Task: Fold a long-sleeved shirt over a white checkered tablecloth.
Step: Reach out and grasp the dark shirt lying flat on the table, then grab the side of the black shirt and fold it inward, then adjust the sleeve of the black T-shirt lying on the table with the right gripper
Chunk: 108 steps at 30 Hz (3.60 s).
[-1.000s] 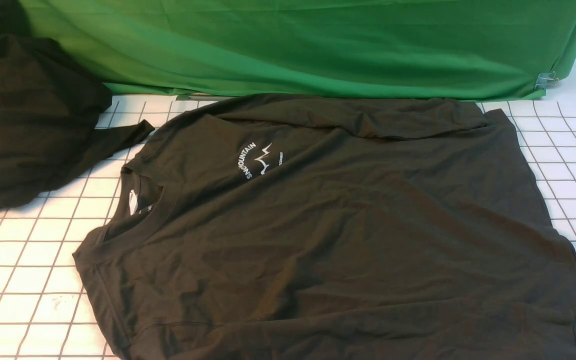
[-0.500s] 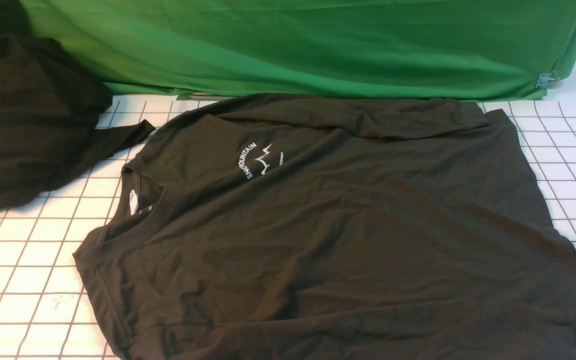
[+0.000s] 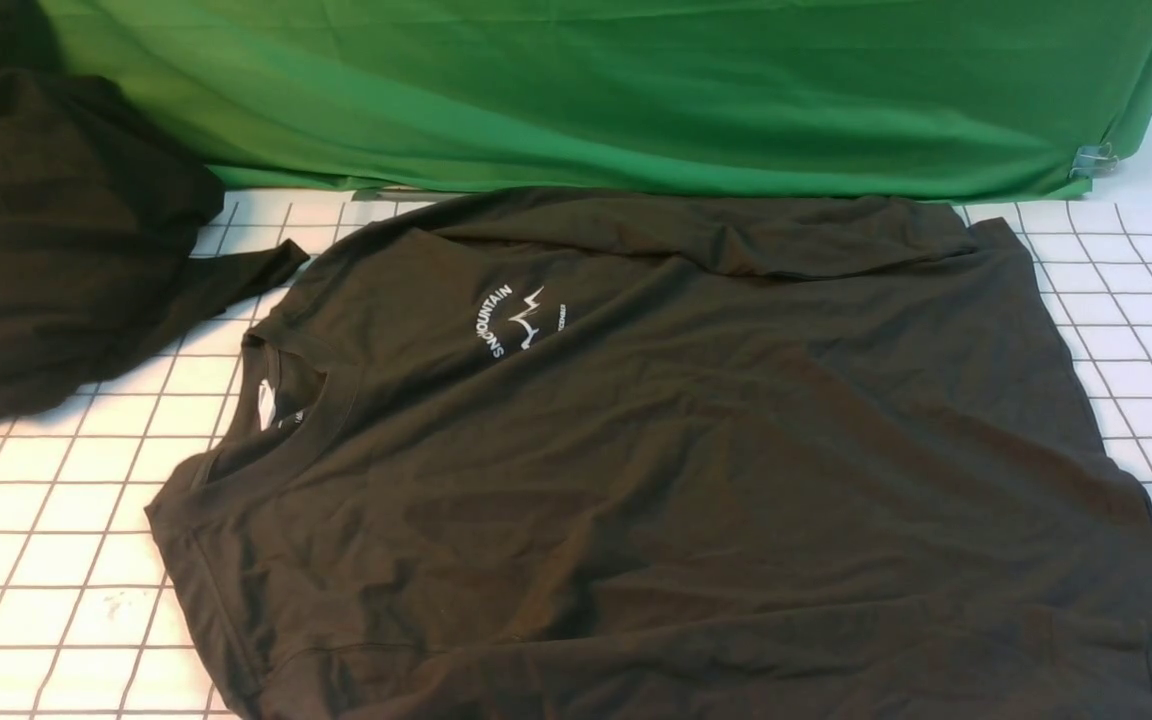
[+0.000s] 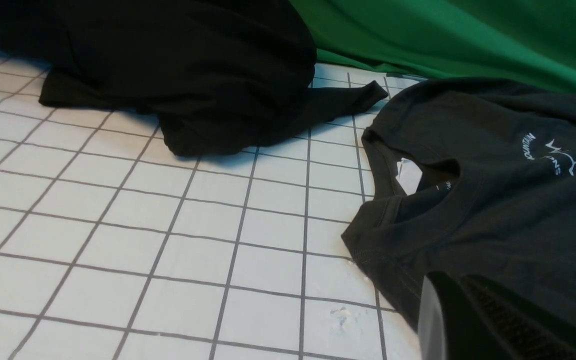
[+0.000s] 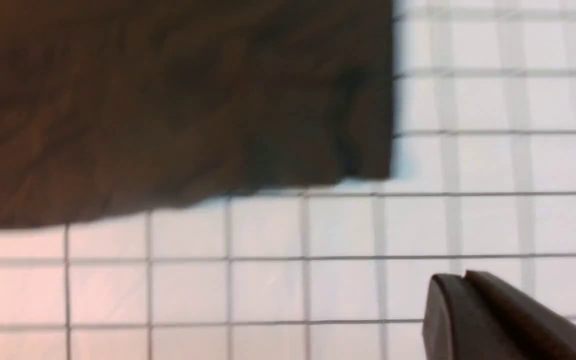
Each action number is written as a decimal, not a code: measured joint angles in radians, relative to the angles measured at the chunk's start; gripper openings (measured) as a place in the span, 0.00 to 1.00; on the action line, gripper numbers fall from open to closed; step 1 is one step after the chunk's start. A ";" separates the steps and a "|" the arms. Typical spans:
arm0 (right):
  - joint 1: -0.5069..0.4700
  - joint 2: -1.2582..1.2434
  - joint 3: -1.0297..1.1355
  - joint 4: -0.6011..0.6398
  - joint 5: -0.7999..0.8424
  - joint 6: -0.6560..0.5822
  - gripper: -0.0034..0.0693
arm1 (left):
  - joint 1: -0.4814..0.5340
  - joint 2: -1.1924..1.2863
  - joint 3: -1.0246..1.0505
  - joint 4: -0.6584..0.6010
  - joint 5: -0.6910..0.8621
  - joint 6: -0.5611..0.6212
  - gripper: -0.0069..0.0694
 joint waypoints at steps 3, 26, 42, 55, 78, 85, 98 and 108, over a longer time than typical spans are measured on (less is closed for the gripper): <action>0.000 0.155 0.000 0.013 -0.091 -0.014 0.10 | 0.000 0.000 0.000 0.000 0.000 0.000 0.12; 0.000 0.718 -0.094 0.015 -0.421 -0.084 0.54 | 0.000 0.000 0.000 0.000 0.000 0.001 0.12; 0.000 0.796 -0.102 0.009 -0.426 -0.111 0.48 | 0.000 0.000 0.000 0.000 0.000 0.000 0.12; 0.001 0.766 -0.136 0.005 -0.320 -0.112 0.09 | 0.000 0.000 0.000 0.000 0.000 0.000 0.12; 0.001 0.884 -0.841 -0.006 -0.198 -0.112 0.11 | 0.000 0.000 0.000 0.000 0.000 0.001 0.12; 0.001 1.049 -0.866 -0.007 -0.358 -0.112 0.26 | 0.000 0.000 0.000 0.000 0.000 0.001 0.12; 0.001 1.150 -0.956 -0.006 -0.459 -0.085 0.59 | 0.000 0.000 0.000 0.000 0.000 0.000 0.12; 0.000 1.328 -1.444 0.076 -0.165 -0.056 0.61 | 0.000 0.000 0.000 0.000 0.000 0.000 0.12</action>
